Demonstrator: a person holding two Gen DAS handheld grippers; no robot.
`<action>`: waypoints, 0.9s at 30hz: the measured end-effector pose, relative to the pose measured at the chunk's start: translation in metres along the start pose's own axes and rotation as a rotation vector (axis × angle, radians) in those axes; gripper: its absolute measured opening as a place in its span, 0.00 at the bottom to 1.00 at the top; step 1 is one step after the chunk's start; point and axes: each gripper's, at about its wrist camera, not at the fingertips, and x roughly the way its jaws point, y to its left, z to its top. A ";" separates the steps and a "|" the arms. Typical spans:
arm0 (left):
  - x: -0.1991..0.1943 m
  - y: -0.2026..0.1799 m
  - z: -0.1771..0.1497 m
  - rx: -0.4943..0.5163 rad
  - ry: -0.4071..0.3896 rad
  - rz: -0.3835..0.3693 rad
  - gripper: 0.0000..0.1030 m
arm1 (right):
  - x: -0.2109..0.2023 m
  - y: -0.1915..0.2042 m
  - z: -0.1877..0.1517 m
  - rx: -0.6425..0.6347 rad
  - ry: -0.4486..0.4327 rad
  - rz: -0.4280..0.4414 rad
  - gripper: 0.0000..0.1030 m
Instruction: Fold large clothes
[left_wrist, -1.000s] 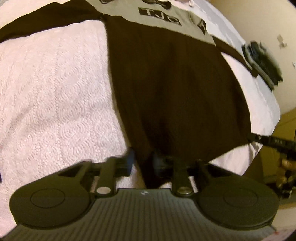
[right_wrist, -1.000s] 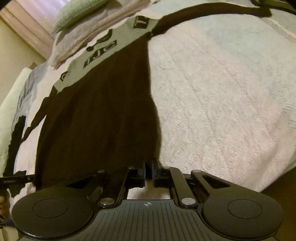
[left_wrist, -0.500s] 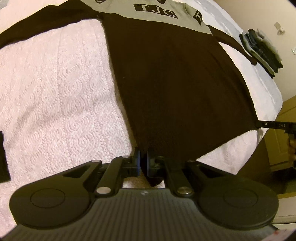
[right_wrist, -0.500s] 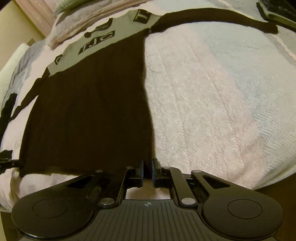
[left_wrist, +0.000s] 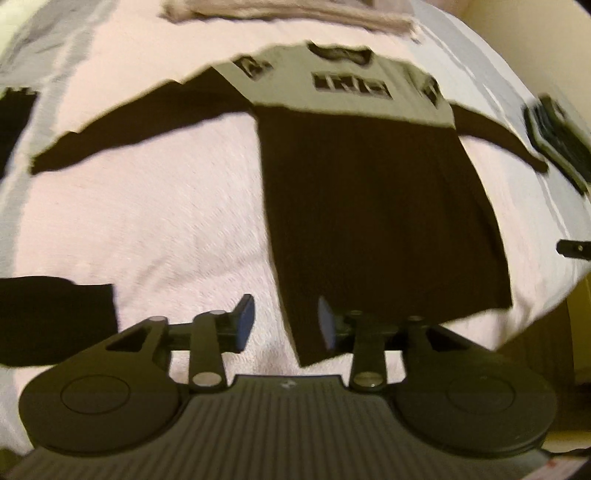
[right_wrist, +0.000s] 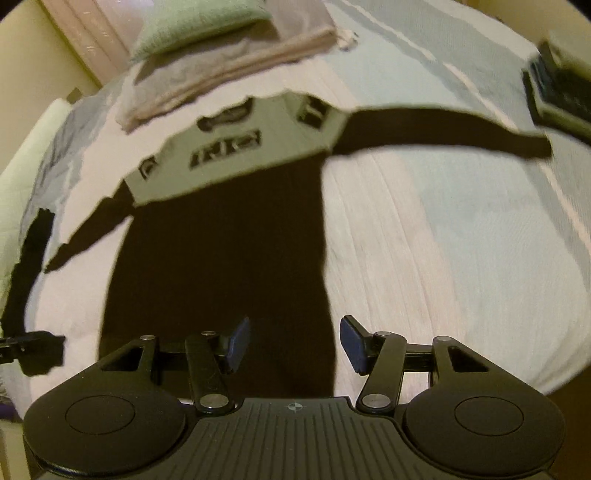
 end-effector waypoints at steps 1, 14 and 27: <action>-0.008 -0.001 0.005 -0.023 -0.016 0.021 0.45 | -0.001 0.005 0.011 -0.009 0.000 0.008 0.50; -0.068 -0.013 0.062 -0.148 -0.170 0.203 0.94 | -0.012 0.065 0.073 -0.165 -0.014 0.016 0.50; -0.076 -0.008 0.074 -0.083 -0.197 0.137 0.97 | -0.019 0.100 0.058 -0.117 -0.003 -0.002 0.50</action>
